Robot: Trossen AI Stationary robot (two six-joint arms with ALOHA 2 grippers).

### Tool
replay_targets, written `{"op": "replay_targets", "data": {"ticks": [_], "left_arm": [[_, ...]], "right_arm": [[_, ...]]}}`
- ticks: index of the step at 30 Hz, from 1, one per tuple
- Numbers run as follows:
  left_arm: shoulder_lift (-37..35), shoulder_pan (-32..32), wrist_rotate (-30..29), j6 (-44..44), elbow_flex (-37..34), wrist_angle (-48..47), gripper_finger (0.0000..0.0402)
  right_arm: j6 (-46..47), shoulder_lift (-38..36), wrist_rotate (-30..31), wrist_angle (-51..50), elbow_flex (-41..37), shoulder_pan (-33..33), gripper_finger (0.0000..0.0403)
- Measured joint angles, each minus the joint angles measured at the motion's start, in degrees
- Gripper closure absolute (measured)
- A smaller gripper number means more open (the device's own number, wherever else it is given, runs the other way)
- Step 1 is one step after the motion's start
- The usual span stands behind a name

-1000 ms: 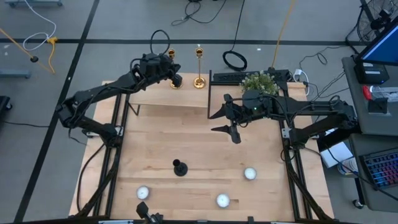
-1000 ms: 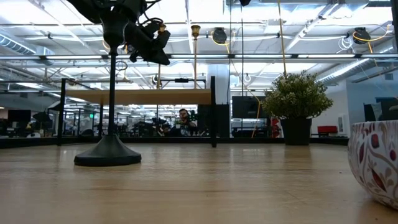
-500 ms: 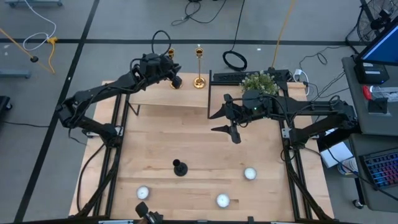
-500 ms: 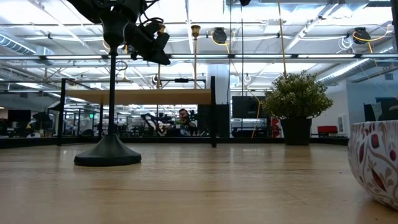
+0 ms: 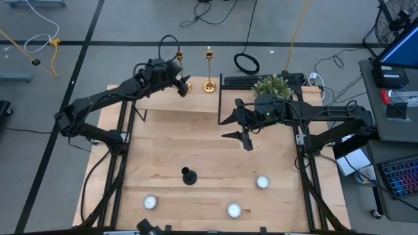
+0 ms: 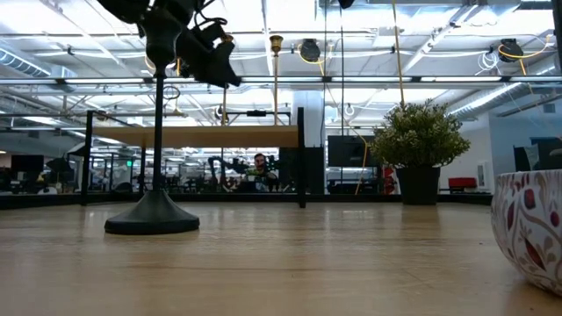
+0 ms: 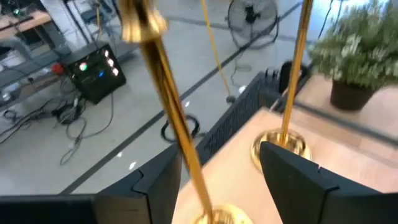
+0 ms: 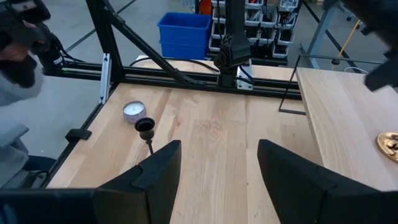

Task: Pick & Place candle stick holders
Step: Adjust the gold candle holder on the shelf, then put the black candle holder on the shelf

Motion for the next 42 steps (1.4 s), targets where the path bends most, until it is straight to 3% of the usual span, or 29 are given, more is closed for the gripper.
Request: {"op": "replay_targets", "data": {"ticks": [9, 15, 19, 23, 28, 34, 42], "left_arm": [[-10.85, -4.88, 0.50, -0.47, -0.02, -13.70, 0.0176], [-16.96, -11.51, 1.25, -2.78, -0.02, -31.56, 0.0176], [-18.34, -17.22, 4.67, -3.98, -0.02, -43.81, 0.0176], [-18.25, -23.91, 9.33, -5.00, -1.33, -48.39, 0.0176], [-18.23, -33.02, 11.75, -6.13, -8.61, -40.83, 0.0176], [-18.19, -44.01, 10.50, -8.21, -21.42, -20.09, 0.0176], [-17.22, -52.78, 9.27, -13.40, -33.28, 5.27, 0.0176]], "right_arm": [[0.01, 0.02, 0.00, 0.00, 0.00, 0.02, 0.0193], [0.01, 0.02, 0.00, 0.00, 0.00, 0.02, 0.0193], [0.01, 0.02, 0.02, 0.02, 0.00, 0.02, 0.0193], [0.01, 0.02, 0.00, 0.05, 0.00, 0.00, 0.0193], [0.01, 0.02, 0.00, 0.07, 0.00, 0.02, 0.0193], [0.01, 0.02, 0.00, 0.05, 0.00, 0.01, 0.0193], [-0.01, 0.02, 0.00, 0.95, -0.83, 0.00, 0.0193]]}}
